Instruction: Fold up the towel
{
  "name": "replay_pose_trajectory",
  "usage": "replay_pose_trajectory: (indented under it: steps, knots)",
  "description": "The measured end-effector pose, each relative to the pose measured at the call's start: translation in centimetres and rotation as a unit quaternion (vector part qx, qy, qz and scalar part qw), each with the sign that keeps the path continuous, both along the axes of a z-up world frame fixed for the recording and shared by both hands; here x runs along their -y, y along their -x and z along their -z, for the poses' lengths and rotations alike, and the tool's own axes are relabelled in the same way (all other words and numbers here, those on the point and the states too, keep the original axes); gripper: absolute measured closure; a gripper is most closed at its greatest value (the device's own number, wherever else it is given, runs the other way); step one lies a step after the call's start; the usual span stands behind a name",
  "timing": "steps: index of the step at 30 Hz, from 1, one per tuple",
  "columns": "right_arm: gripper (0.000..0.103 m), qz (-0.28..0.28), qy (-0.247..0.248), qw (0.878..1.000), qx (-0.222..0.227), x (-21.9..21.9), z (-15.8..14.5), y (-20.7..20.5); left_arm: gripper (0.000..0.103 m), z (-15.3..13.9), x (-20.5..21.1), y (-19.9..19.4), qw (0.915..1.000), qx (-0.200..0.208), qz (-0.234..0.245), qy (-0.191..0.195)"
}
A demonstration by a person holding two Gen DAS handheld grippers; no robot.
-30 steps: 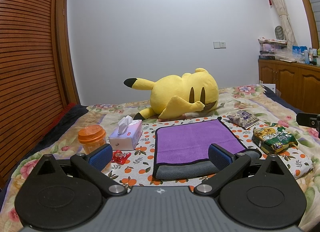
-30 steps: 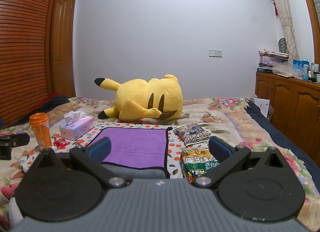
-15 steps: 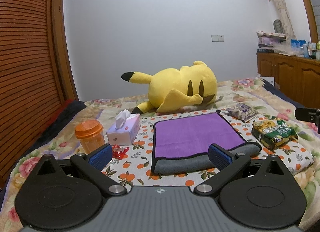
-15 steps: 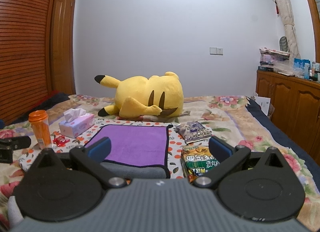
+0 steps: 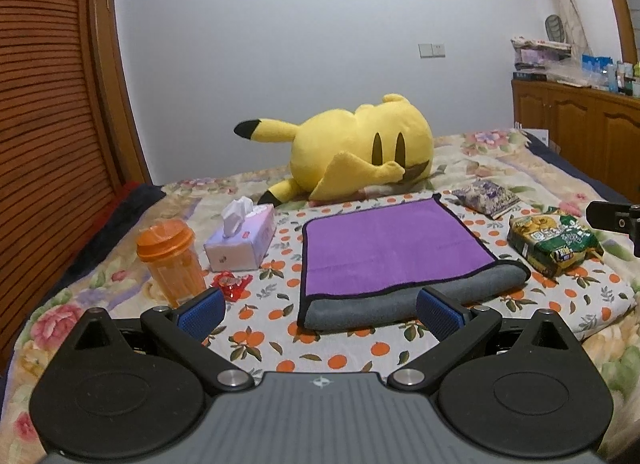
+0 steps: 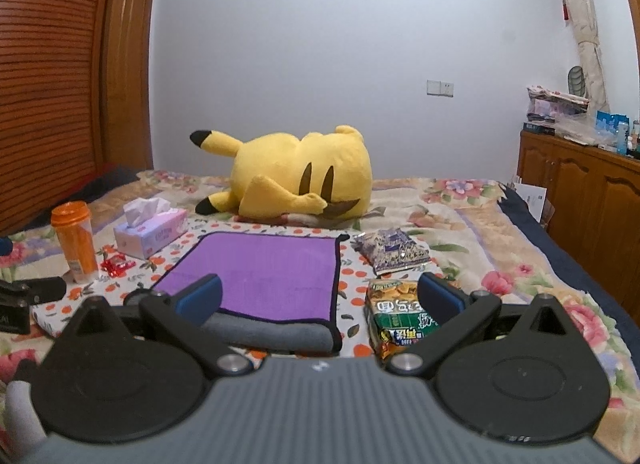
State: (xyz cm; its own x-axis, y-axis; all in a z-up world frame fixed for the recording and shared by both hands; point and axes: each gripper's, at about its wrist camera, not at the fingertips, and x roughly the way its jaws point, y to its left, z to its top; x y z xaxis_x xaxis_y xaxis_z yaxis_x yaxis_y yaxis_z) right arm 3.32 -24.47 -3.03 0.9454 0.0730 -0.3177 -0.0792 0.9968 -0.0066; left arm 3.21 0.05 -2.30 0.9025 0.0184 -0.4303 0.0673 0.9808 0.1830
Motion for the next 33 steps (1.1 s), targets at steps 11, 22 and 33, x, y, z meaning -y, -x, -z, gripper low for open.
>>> replay_pose_trajectory:
  steps: [11, 22, 33]
  knots:
    - [0.0, -0.004, 0.01, 1.0, -0.02, -0.4, 0.6, -1.4, 0.0, 1.0, 0.0, -2.1, 0.9998, -0.018, -0.003, -0.004]
    - [0.0, -0.013, 0.017, 0.999, -0.031, -0.5, 0.8, -3.2, 0.0, 1.6, -0.3, -4.2, 0.9994, -0.033, -0.009, -0.005]
    - [0.011, -0.026, 0.024, 0.997, -0.063, -0.5, 1.7, -5.7, 0.0, 2.0, -0.8, -6.7, 0.9989, -0.047, -0.007, 0.001]
